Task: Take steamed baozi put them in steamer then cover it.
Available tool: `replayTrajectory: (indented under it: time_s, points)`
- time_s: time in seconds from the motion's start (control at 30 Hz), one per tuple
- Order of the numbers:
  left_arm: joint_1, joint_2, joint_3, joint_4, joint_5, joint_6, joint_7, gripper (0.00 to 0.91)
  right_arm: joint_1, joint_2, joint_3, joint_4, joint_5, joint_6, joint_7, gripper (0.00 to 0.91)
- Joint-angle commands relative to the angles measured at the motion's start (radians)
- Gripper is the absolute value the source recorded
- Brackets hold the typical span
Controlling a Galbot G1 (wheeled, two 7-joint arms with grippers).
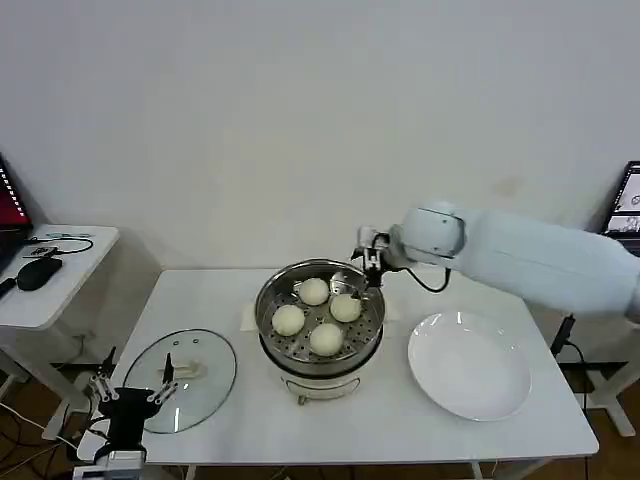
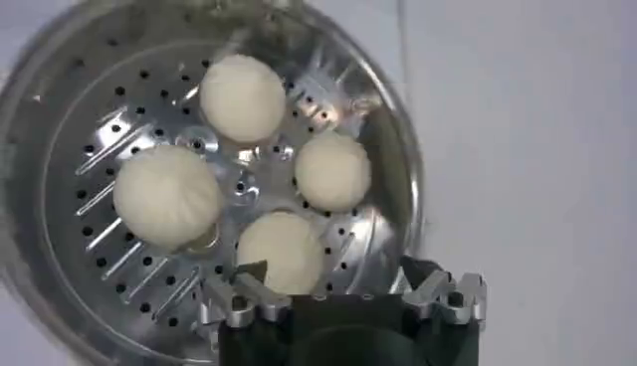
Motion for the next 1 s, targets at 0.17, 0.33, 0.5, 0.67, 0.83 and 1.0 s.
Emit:
replayTrajectory:
  time_s: [0.17,0.33,0.5,0.67,0.83,1.0]
  points:
    - [-0.022,0.008,0.011,0.050,-0.032,0.002,0.017,0.907,-1.033,-0.272,1.167,0.242,-0.185,0.341,0.523,0.907]
    - [-0.017,0.012,0.010,0.055,-0.031,-0.001,0.036,0.907,-1.476,-0.043,1.667,0.287,-0.337,0.471,0.489,0.907]
    - [-0.015,0.020,0.007,0.071,0.008,-0.020,0.075,0.907,-1.741,0.188,2.028,0.338,-0.399,0.542,0.375,0.907]
    - [-0.031,0.031,0.005,0.129,0.115,-0.054,0.111,0.907,-1.988,0.431,2.274,0.447,-0.396,0.553,0.209,0.907]
    - [-0.049,0.052,-0.012,0.171,0.356,-0.084,0.125,0.907,-2.096,0.473,2.343,0.411,-0.349,0.583,0.191,0.907]
    - [-0.057,0.076,-0.020,0.224,0.653,-0.134,0.111,0.907,-2.133,0.498,2.385,0.394,-0.342,0.605,0.205,0.907]
